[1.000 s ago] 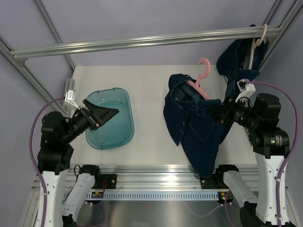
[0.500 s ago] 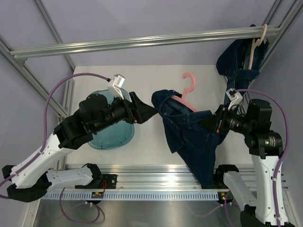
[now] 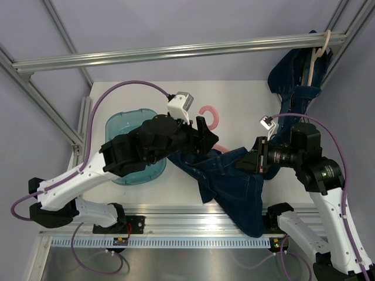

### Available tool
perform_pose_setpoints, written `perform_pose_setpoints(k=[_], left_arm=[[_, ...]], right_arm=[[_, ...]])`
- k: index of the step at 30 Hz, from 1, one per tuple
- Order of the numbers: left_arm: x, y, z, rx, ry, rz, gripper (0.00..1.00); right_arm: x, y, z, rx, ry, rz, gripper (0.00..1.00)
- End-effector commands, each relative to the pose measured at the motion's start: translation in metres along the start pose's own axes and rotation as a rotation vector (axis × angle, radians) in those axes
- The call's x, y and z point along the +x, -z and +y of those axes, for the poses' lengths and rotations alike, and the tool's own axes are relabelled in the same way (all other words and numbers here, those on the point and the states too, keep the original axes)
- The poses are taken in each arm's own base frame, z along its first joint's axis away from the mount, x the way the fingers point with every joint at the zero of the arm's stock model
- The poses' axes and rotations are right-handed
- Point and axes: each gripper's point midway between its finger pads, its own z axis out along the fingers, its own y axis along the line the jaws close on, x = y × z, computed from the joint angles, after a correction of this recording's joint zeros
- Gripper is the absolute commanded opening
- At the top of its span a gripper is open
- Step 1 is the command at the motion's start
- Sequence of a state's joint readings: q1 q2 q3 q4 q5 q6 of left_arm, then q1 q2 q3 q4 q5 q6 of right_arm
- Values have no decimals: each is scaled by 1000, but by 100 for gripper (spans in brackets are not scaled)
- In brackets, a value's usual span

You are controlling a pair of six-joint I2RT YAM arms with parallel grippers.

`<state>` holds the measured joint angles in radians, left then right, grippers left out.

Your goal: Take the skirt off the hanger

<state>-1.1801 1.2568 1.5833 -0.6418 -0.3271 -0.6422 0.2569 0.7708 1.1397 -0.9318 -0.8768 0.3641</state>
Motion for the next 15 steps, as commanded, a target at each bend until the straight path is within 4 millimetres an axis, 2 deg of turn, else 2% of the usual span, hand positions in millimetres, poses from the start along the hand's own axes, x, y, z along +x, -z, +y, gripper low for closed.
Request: perform_pose_setpoints(k=[1,9,15], left_arm=[[-28,12,7,-58,-32,-96,76],[-25,29,13,-55,-18,-129,74],[-21,21,11,-64,-47,-101,74]], right_arm=[[-22,14,43,-121,112,-92,0],[-15,20,48,-124,120,-98,0],[-14,24,57,-150,132,-105,0]])
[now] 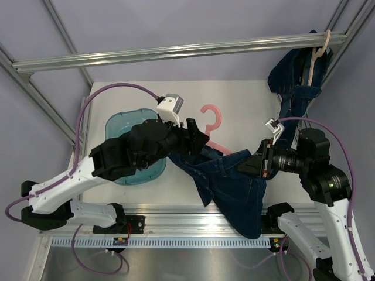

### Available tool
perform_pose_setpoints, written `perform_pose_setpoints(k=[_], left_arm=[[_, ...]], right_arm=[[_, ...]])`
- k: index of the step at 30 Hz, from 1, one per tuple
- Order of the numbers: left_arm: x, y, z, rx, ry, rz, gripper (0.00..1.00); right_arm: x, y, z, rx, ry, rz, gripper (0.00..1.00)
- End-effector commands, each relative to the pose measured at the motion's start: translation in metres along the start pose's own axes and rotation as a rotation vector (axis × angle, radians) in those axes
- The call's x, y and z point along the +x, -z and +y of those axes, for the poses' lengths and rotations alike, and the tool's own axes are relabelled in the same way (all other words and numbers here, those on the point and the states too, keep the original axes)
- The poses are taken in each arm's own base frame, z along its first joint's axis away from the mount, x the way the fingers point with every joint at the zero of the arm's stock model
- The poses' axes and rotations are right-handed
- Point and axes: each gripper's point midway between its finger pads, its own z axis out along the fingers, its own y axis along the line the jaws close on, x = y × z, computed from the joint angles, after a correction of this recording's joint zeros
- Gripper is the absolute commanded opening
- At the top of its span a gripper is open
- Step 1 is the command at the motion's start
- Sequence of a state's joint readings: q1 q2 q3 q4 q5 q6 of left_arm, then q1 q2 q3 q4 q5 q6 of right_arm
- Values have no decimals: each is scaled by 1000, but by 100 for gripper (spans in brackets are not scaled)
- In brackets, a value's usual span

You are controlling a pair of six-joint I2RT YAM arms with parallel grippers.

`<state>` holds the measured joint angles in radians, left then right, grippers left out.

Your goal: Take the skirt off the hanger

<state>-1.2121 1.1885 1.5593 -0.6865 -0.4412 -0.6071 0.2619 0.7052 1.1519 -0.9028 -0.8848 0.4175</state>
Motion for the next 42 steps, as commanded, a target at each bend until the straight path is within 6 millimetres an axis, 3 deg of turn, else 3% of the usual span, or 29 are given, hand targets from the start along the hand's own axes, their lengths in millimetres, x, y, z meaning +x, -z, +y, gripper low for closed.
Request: perform_pose_setpoints(k=[1,12,20,22,24,25,26,27,28,29,31,32,37,42], left_arm=[[-11,-7,-7,4,-9,-43,73],[-11,-35,-20,-19,-61,-24,72],[-7,-48,-17,-63,-84,-18,68],[-8,-50,-20,-55,-88,-18,57],[-8,-52,-22,-49,-90,-14,36],[-6,-53,-24,-44,-93,-7,8],[-6,-54,-26,-38,-89,-5,0],[-7,-54,-27,-33,-85,-5,0],[-7,-54,-28,-27,-84,-3,0],[-9,-53,-30,-25,-82,-6,0],[-12,-51,-25,-45,-89,-13,0],[-18,-47,-25,-49,-93,-25,0],[-37,-32,-12,-104,-125,-70,0],[-55,-22,-9,-135,-136,-102,0]], right_arm=[[-16,10,36,-112,96,-52,0],[-12,19,50,-136,111,-48,0],[-8,26,60,-153,127,-48,0],[-6,27,59,-146,126,-48,0],[-4,28,59,-148,127,-49,0],[-4,28,59,-145,127,-52,0],[-5,28,58,-137,128,-57,0],[-4,28,56,-124,118,-58,1],[-6,27,50,-92,110,-71,10],[-6,27,46,-68,101,-78,39],[-5,28,33,11,77,-99,63],[-2,29,29,27,77,-106,99],[1,32,12,105,37,-172,99],[13,39,2,154,124,-191,99]])
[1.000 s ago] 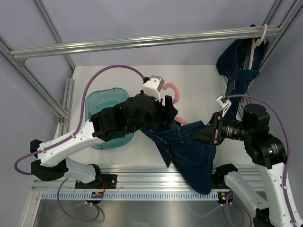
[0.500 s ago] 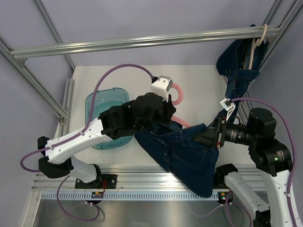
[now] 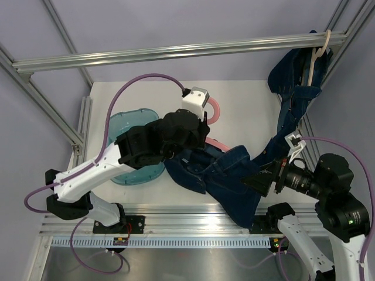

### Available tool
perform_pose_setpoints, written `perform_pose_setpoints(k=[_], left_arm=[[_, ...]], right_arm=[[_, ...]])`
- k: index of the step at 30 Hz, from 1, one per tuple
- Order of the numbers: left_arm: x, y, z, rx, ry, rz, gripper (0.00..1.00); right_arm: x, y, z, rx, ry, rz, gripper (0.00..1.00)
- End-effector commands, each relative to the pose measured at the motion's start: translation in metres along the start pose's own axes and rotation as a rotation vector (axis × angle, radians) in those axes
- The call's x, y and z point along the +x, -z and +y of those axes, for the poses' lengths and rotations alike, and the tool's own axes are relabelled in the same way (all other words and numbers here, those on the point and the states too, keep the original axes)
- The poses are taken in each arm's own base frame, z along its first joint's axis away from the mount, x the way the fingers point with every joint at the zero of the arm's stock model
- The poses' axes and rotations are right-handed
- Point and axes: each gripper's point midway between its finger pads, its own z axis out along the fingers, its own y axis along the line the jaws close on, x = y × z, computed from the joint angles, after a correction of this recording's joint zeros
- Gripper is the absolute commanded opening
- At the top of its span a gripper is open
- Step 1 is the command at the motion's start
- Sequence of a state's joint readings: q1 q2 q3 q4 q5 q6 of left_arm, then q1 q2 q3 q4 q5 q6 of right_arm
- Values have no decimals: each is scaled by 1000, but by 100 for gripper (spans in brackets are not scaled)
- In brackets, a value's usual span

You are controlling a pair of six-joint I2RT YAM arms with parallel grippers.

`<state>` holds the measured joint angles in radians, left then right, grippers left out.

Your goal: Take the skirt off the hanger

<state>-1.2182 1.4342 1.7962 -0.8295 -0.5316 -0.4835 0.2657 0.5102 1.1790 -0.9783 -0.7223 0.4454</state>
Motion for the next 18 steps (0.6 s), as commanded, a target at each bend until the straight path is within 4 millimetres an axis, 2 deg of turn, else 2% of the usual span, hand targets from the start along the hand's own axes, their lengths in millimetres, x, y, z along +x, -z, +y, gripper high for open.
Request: perform_pose_setpoints(k=[1,6,10,13,14,16,17,18], left_arm=[[-63,29,6,-5,74,-169,0],[-71,36,5,3,77,-172,0],[-74,39,9,-2,84,-170,0],[-76,42,9,6,91,-174,0],[-77,43,8,10,93,-176,0],[-78,42,10,6,95,-177,0],[-79,42,11,3,95,-178,0],[-79,42,11,4,95,-176,0]], right_arm=[[1,3,-18,89,59,-32,99],[7,12,-42,220,112,-36,99],[9,16,-41,213,142,-56,95],[10,16,-38,193,161,-62,74],[10,17,-37,187,166,-72,57],[5,18,-30,161,178,-97,36],[4,19,-28,156,181,-108,18],[3,19,-26,153,176,-110,11]])
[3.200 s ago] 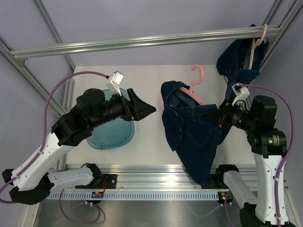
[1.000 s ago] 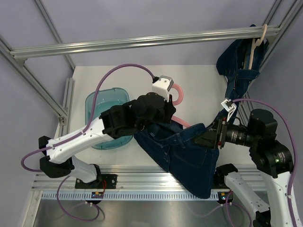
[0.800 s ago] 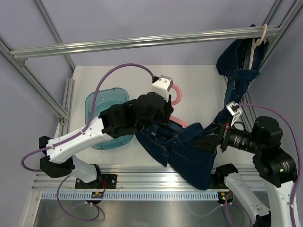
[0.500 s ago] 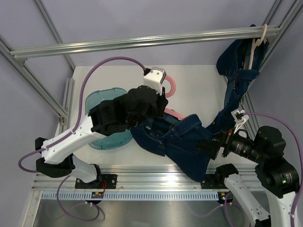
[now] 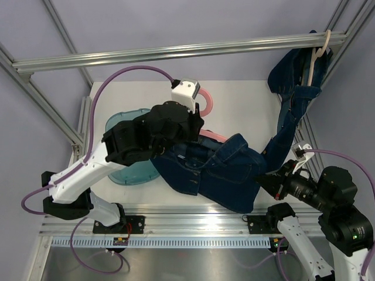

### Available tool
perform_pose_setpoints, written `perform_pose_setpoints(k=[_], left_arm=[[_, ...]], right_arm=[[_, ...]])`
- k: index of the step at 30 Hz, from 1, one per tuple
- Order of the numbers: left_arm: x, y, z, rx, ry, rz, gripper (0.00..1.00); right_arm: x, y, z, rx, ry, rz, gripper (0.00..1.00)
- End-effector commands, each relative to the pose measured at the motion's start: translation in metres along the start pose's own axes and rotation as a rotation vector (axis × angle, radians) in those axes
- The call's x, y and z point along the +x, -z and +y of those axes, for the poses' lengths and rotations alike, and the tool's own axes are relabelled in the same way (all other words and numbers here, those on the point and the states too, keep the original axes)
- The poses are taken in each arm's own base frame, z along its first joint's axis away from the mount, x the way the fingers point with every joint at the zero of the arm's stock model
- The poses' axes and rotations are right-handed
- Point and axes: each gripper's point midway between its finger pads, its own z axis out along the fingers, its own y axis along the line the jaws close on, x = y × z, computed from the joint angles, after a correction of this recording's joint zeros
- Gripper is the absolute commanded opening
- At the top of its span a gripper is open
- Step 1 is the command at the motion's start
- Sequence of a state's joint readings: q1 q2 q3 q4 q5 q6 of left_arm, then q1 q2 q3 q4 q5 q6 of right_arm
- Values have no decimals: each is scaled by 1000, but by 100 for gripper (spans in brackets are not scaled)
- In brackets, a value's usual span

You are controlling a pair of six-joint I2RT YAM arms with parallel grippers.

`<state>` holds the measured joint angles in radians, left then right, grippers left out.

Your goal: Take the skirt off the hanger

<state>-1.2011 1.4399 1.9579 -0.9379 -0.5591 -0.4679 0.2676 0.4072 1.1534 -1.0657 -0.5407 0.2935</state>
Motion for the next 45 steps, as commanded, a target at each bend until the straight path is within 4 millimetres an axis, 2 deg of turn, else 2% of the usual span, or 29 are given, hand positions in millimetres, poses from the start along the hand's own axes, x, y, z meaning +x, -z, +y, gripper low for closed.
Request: perform_pose_setpoints(k=[1,2,9,13,17,22,24,27,28,30,33,38,40,41,43,45], left_arm=[[-43,14,-1,22,83,-125,0],[-43,13,-1,22,83,-126,0],[-57,15,7,8,96,-153,0],[-72,21,19,-10,123,-189,0],[-80,28,34,-31,141,-211,0],[-80,32,50,-58,175,-223,0],[-85,39,53,-44,220,-248,0],[-83,37,63,-45,284,-249,0],[-78,34,65,-55,289,-240,0],[-82,38,70,-56,318,-264,0],[-77,36,70,-40,335,-261,0],[-79,36,59,29,346,-253,0],[-77,35,53,60,327,-241,0],[-77,34,49,80,316,-244,0],[-74,33,46,104,311,-237,0],[-73,34,42,125,319,-236,0]], right_arm=[[-10,2,5,-16,27,-47,4],[-9,1,5,-17,21,-37,0],[-12,8,1,34,16,-48,0],[-26,25,-20,214,-24,-142,0],[-44,53,-22,304,-38,-272,0],[-62,90,-29,424,-66,-434,0],[-67,106,-31,459,-88,-511,0],[-72,135,-34,509,-139,-643,0],[-74,144,-33,509,-157,-681,0],[-76,164,-35,510,-211,-779,0],[-76,183,-40,468,-294,-854,0],[-77,186,-50,388,-373,-836,0],[-84,195,-50,358,-390,-859,0],[-90,190,-51,334,-398,-822,0],[-99,197,-50,307,-410,-805,0],[-104,192,-50,318,-385,-769,0]])
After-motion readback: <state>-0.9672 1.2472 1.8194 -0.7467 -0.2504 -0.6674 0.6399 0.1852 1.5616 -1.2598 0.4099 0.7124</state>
